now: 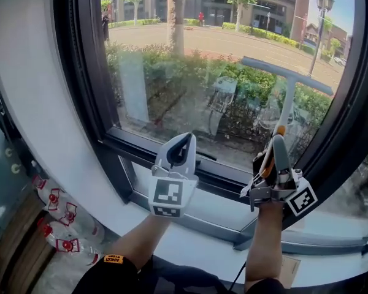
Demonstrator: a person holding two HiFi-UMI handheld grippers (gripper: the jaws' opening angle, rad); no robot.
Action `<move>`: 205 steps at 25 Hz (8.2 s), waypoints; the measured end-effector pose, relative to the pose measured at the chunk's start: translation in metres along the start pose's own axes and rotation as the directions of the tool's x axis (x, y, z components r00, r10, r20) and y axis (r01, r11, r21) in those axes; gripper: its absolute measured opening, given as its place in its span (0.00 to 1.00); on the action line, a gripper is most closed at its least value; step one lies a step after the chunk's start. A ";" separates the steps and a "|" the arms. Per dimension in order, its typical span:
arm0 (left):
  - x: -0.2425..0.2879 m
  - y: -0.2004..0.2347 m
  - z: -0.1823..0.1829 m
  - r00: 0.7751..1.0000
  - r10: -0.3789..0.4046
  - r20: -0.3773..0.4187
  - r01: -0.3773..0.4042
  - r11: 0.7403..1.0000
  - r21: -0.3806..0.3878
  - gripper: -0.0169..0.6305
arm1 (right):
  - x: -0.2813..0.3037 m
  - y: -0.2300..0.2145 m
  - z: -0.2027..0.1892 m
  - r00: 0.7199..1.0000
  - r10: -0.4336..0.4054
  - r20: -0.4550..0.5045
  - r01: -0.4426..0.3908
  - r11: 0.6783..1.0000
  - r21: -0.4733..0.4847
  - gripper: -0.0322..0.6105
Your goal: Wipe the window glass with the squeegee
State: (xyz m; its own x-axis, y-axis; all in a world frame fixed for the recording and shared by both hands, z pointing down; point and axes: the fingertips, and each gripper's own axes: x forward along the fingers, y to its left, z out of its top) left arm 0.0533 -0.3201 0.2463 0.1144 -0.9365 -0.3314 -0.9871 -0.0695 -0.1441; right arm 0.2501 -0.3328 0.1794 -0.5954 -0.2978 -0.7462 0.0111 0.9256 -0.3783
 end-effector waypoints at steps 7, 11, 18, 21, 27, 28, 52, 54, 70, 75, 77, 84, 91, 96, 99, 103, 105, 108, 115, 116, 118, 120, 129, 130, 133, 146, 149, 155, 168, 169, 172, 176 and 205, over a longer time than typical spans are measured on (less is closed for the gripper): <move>-0.001 -0.003 -0.025 0.998 -0.004 -0.060 0.005 1.000 0.005 0.04 | -0.004 -0.005 -0.009 1.000 0.018 -0.008 -0.018 1.000 -0.014 0.12; -0.006 0.002 -0.036 0.996 -0.004 -0.093 0.007 1.000 0.030 0.04 | -0.005 -0.005 -0.022 1.000 0.027 -0.011 -0.027 0.999 -0.032 0.12; -0.021 0.065 -0.050 0.991 0.093 -0.094 -0.088 0.995 0.054 0.04 | 0.022 -0.004 -0.093 0.995 0.054 -0.083 -0.056 0.998 -0.016 0.12; -0.032 0.106 -0.057 0.988 0.116 -0.107 -0.111 0.993 0.051 0.05 | 0.051 -0.003 -0.135 0.991 0.065 -0.119 -0.066 0.998 -0.003 0.12; -0.054 0.217 -0.049 0.978 0.175 -0.112 -0.171 0.984 0.050 0.05 | 0.137 0.006 -0.225 0.979 0.086 -0.186 -0.088 0.996 0.001 0.12; -0.057 0.234 -0.042 0.978 0.186 -0.097 -0.181 0.982 0.056 0.05 | 0.154 0.010 -0.236 0.976 0.098 -0.194 -0.100 0.995 -0.002 0.12; -0.075 0.345 -0.030 0.998 0.059 -0.021 -0.057 0.994 0.095 0.05 | 0.343 0.013 -0.324 0.993 0.053 -0.104 -0.060 0.996 -0.066 0.12; -0.077 0.343 -0.040 0.998 0.054 -0.037 -0.051 0.995 0.084 0.05 | 0.329 0.009 -0.334 0.994 0.043 -0.102 -0.049 0.998 -0.051 0.12; -0.113 0.299 -0.172 0.964 -0.011 -0.265 -0.006 0.998 -0.063 0.05 | 0.171 -0.041 -0.445 0.969 -0.177 -0.172 0.192 0.978 0.075 0.12; -0.113 0.299 -0.172 0.964 -0.004 -0.264 -0.014 0.998 -0.066 0.05 | 0.164 -0.045 -0.449 0.964 -0.195 -0.181 0.211 0.975 0.073 0.12; -0.114 0.301 -0.171 0.964 0.004 -0.264 -0.022 0.997 -0.068 0.05 | 0.163 -0.045 -0.448 0.963 -0.196 -0.186 0.211 0.975 0.068 0.12; -0.105 0.303 -0.152 0.975 0.030 -0.220 -0.046 0.997 -0.066 0.05 | 0.162 -0.030 -0.431 0.964 -0.171 -0.205 0.176 0.984 0.007 0.12; -0.065 0.287 -0.085 0.997 0.024 -0.076 -0.024 1.000 0.001 0.05 | 0.191 0.000 -0.353 0.990 -0.049 -0.132 0.044 0.998 -0.037 0.12; -0.030 0.278 -0.012 0.999 0.039 0.014 -0.040 0.995 0.094 0.04 | 0.222 0.016 -0.276 0.998 0.024 -0.054 -0.026 0.999 -0.042 0.12; -0.017 0.276 0.026 0.995 0.040 0.091 -0.050 0.993 0.111 0.04 | 0.238 0.024 -0.239 0.998 0.056 -0.026 -0.058 0.997 -0.057 0.12; -0.009 0.272 0.058 0.990 0.045 0.135 -0.062 0.991 0.119 0.04 | 0.251 0.030 -0.207 0.996 0.087 -0.004 -0.088 0.995 -0.046 0.12; -0.008 0.271 0.065 0.989 0.047 0.143 -0.065 0.990 0.123 0.04 | 0.254 0.031 -0.202 0.996 0.094 -0.002 -0.094 0.994 -0.048 0.12; -0.007 0.268 0.069 0.989 0.041 0.140 -0.059 0.990 0.127 0.04 | 0.256 0.027 -0.200 0.997 0.080 -0.003 -0.080 0.996 -0.029 0.12; -0.019 0.270 0.049 0.994 0.024 0.109 -0.036 0.993 0.114 0.04 | 0.250 0.017 -0.220 0.998 0.069 -0.004 -0.068 0.998 0.010 0.12; -0.021 0.269 0.045 0.994 0.021 0.104 -0.033 0.994 0.108 0.04 | 0.245 0.016 -0.224 0.998 0.058 -0.006 -0.058 0.998 0.018 0.12; -0.023 0.264 0.033 0.996 0.014 0.085 -0.022 0.995 0.092 0.04 | 0.231 0.012 -0.234 0.999 0.034 -0.013 -0.033 0.999 0.037 0.12; -0.024 0.258 0.013 0.999 -0.001 0.052 -0.002 0.997 0.073 0.04 | 0.212 0.005 -0.247 1.000 0.003 -0.024 -0.001 0.998 0.057 0.12; -0.047 0.230 -0.106 0.985 -0.038 -0.166 0.025 0.996 -0.080 0.04 | 0.108 -0.022 -0.315 0.983 -0.168 -0.073 0.177 0.971 0.158 0.12; -0.050 0.229 -0.117 0.982 -0.032 -0.187 0.014 0.995 -0.100 0.04 | 0.099 -0.024 -0.320 0.980 -0.183 -0.073 0.193 0.967 0.169 0.12; -0.057 0.223 -0.144 0.971 -0.034 -0.236 0.005 0.992 -0.123 0.04 | 0.074 -0.032 -0.338 0.970 -0.226 -0.094 0.240 0.950 0.199 0.12; -0.054 0.195 -0.171 0.961 -0.038 -0.274 0.005 0.993 -0.120 0.04 | 0.040 -0.045 -0.342 0.950 -0.263 -0.169 0.282 0.954 0.101 0.12; -0.052 0.189 -0.159 0.964 -0.053 -0.259 0.029 0.995 -0.097 0.04 | 0.046 -0.027 -0.328 0.959 -0.226 -0.169 0.237 0.970 0.045 0.12; -0.036 0.184 -0.084 0.992 -0.047 -0.113 0.046 0.999 -0.017 0.04 | 0.077 0.003 -0.264 0.983 -0.122 -0.135 0.120 0.993 -0.021 0.12; 0.010 0.124 0.035 0.993 -0.092 0.074 0.082 0.988 0.128 0.03 | 0.131 0.050 -0.096 0.996 0.089 -0.012 -0.089 0.990 -0.110 0.12; 0.012 0.122 0.040 0.993 -0.087 0.076 0.076 0.988 0.131 0.03 | 0.134 0.052 -0.088 0.995 0.097 -0.019 -0.099 0.988 -0.118 0.12; 0.017 0.113 0.049 0.994 -0.074 0.085 0.063 0.990 0.124 0.03 | 0.144 0.053 -0.070 0.994 0.104 -0.038 -0.109 0.985 -0.135 0.12; 0.020 0.093 0.060 0.992 -0.087 0.094 0.072 0.986 0.151 0.03 | 0.147 0.043 -0.057 0.995 0.092 -0.043 -0.096 0.989 -0.108 0.12; -0.056 0.022 -0.097 0.982 -0.056 -0.179 0.048 0.997 -0.053 0.04 | -0.036 -0.035 -0.161 0.984 -0.141 -0.109 0.157 0.976 0.149 0.12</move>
State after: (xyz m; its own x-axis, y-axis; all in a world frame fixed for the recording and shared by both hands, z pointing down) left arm 0.0141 -0.3030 0.3521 0.1480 -0.9775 -0.1504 -0.9850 -0.1321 -0.1106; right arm 0.1413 -0.3169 0.3079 -0.6749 -0.3984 -0.6212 0.0375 0.8221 -0.5681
